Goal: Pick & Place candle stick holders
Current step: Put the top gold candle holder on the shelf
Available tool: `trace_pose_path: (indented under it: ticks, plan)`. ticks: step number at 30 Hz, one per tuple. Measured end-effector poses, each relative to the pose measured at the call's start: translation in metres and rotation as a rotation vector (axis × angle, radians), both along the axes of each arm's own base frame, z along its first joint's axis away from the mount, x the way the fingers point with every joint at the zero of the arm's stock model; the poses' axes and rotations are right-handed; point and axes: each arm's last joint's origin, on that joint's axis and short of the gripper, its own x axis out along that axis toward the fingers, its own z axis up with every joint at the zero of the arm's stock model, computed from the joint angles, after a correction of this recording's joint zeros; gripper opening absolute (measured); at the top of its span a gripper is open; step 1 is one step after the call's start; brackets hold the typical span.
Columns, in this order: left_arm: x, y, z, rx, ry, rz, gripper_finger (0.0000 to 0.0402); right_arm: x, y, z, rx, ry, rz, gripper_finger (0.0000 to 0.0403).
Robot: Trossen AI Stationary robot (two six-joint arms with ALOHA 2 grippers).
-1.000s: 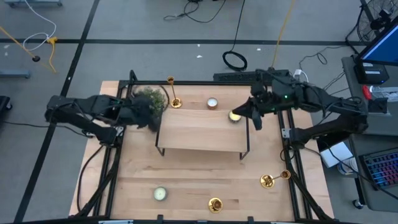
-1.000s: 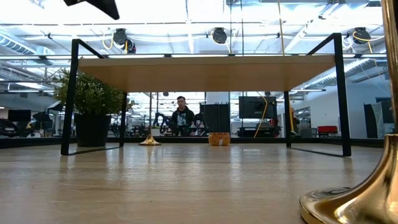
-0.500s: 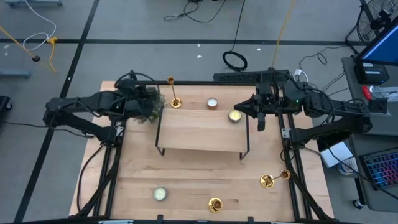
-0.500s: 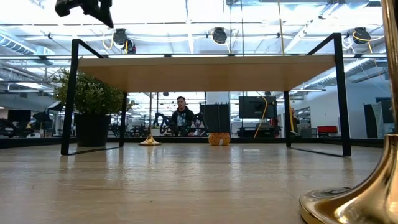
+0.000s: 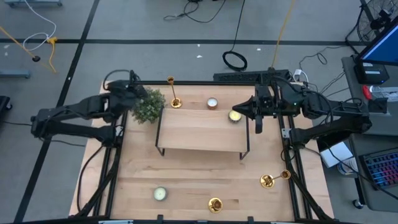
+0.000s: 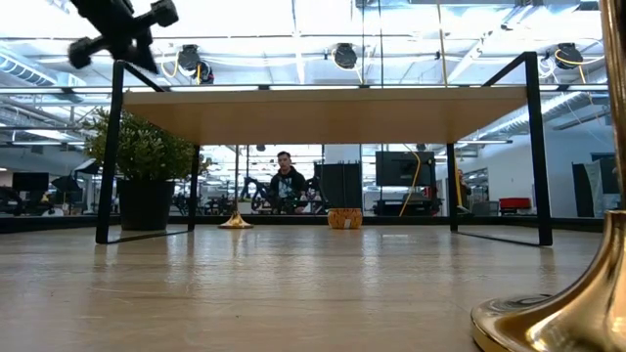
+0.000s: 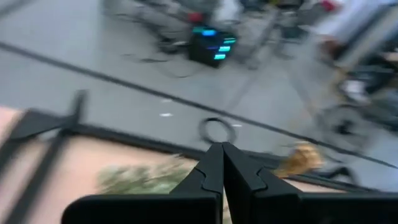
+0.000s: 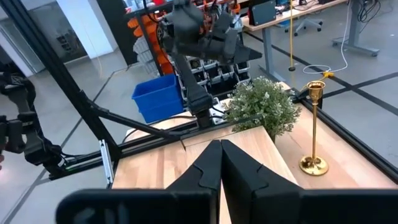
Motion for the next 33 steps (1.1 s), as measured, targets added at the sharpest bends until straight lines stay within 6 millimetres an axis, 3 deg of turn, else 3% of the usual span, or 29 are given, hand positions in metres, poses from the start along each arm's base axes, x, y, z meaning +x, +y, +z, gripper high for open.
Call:
trace_pose_path:
  ticks: [8, 18, 25, 33]
  plan:
    - [0.012, 0.034, 0.016, 0.21, -0.084, -0.38, 0.0002, 0.0, 0.0, 0.001, -0.018, -0.014, 0.003, 0.0004]
    - [0.02, 0.067, 0.0, 0.162, 0.01, -0.706, 0.0003, 0.0, 0.0, 0.001, 0.004, -0.013, 0.004, 0.0004]
    - [0.018, 0.075, -0.004, 0.235, 0.178, -0.665, 0.0003, 0.0, 0.0, 0.001, 0.009, -0.008, 0.003, 0.0004]
    - [0.011, 0.079, -0.013, 0.191, 0.3, -0.652, 0.0003, 0.0, 0.0, -0.002, 0.013, 0.023, 0.002, 0.0004]
